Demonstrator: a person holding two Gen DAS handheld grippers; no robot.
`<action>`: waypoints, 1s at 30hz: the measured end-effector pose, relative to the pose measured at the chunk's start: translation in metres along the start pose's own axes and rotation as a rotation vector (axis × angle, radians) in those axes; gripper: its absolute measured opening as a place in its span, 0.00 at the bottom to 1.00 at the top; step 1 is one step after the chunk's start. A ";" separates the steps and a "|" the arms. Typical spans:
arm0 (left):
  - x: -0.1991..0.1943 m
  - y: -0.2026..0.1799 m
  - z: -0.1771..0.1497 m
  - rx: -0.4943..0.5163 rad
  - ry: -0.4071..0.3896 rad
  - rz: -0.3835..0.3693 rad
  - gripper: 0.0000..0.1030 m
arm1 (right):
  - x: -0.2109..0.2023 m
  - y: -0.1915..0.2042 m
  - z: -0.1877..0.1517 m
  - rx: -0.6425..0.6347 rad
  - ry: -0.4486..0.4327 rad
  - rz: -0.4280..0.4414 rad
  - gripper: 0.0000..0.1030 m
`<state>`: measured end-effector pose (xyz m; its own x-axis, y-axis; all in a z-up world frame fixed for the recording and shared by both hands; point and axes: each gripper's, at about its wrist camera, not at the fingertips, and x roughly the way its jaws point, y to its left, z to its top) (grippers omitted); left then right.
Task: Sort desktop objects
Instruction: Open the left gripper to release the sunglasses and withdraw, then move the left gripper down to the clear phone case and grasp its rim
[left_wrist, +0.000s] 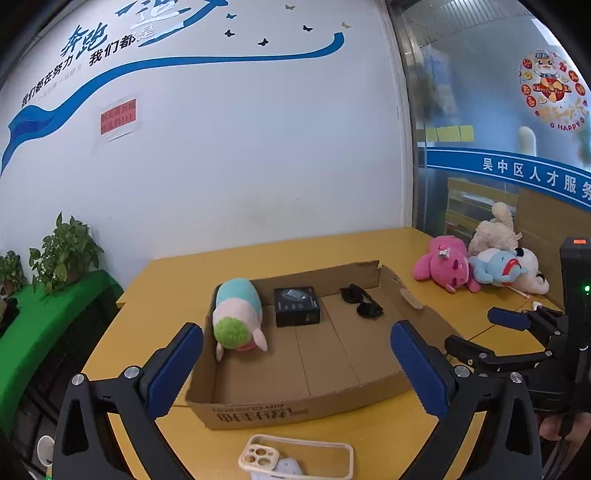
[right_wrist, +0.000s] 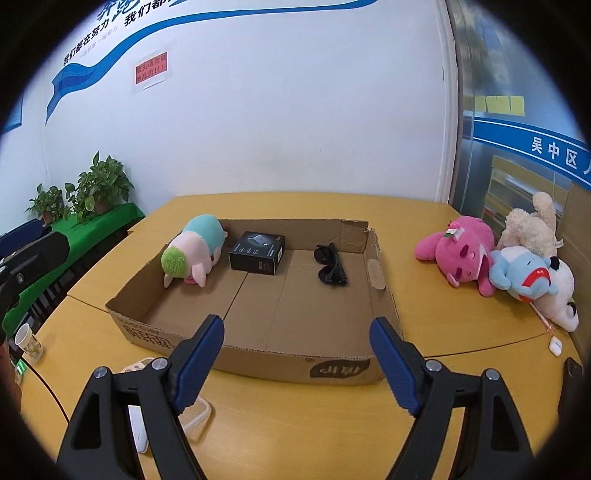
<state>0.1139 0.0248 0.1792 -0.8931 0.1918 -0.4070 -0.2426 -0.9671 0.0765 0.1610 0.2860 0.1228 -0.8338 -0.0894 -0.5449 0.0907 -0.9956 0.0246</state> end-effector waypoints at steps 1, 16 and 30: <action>-0.002 0.001 -0.001 -0.002 0.003 0.003 1.00 | 0.000 0.000 0.000 0.000 -0.002 -0.004 0.79; 0.021 0.013 -0.039 -0.101 0.113 -0.042 1.00 | 0.012 0.004 -0.020 -0.001 0.074 0.061 0.79; 0.104 0.073 -0.115 -0.139 0.434 -0.139 0.73 | 0.120 0.045 -0.095 0.111 0.499 0.467 0.78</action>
<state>0.0469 -0.0450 0.0381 -0.6077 0.2619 -0.7497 -0.2689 -0.9561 -0.1161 0.1173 0.2327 -0.0212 -0.3682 -0.5124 -0.7758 0.3007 -0.8552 0.4221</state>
